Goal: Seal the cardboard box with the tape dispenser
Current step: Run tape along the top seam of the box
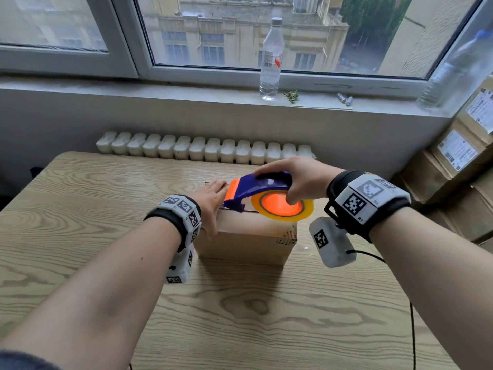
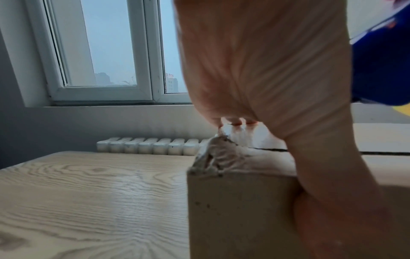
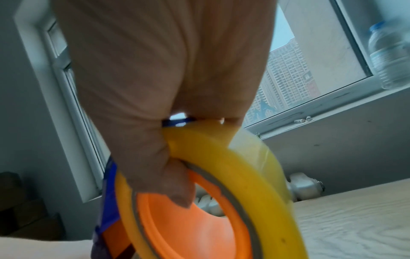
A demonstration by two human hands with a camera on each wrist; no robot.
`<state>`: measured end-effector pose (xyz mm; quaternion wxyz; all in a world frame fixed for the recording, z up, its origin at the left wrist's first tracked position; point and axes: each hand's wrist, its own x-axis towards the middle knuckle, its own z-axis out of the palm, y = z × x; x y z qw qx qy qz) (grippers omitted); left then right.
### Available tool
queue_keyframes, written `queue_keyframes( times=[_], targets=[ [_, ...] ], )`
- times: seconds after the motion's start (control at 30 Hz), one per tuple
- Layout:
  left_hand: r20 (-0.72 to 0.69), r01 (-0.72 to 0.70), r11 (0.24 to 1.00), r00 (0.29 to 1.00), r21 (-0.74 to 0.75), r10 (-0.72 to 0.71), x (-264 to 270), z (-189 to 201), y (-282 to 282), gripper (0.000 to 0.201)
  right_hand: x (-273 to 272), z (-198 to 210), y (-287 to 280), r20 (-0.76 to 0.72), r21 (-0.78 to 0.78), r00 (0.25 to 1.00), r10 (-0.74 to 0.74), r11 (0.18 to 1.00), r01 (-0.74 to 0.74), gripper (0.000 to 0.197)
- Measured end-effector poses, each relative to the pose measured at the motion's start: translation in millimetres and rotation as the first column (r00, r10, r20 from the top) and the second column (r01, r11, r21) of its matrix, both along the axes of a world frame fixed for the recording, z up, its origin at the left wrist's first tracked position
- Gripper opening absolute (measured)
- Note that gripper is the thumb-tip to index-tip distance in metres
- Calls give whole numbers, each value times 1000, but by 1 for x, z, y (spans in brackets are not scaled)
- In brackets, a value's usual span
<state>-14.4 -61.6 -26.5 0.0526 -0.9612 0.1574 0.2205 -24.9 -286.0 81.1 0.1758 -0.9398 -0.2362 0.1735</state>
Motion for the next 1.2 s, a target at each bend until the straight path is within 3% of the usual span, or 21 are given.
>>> queue_keyframes(
  times=[0.3, 0.5, 0.67, 0.93, 1.2],
  targets=[
    [-41, -22, 1000, 999, 9, 22, -2, 8, -7, 138, -11, 4, -54, -9, -59, 998, -64, 996, 64, 86],
    [-48, -41, 996, 998, 73, 45, -3, 7, -12, 141, -12, -5, -53, 60, -99, 998, 4, 995, 2, 86],
    [-63, -75, 997, 995, -27, 74, -11, 1, -26, 147, -8, -10, -55, 85, -130, 996, 3, 992, 8, 83],
    [-33, -87, 982, 996, -167, 83, -14, -9, -62, 120, -2, -7, -59, 80, -116, 996, -26, 993, 35, 82],
    [20, -73, 977, 997, -200, 78, -18, -17, -61, 97, 3, -4, -55, 57, -137, 998, -35, 990, 43, 81]
  ],
)
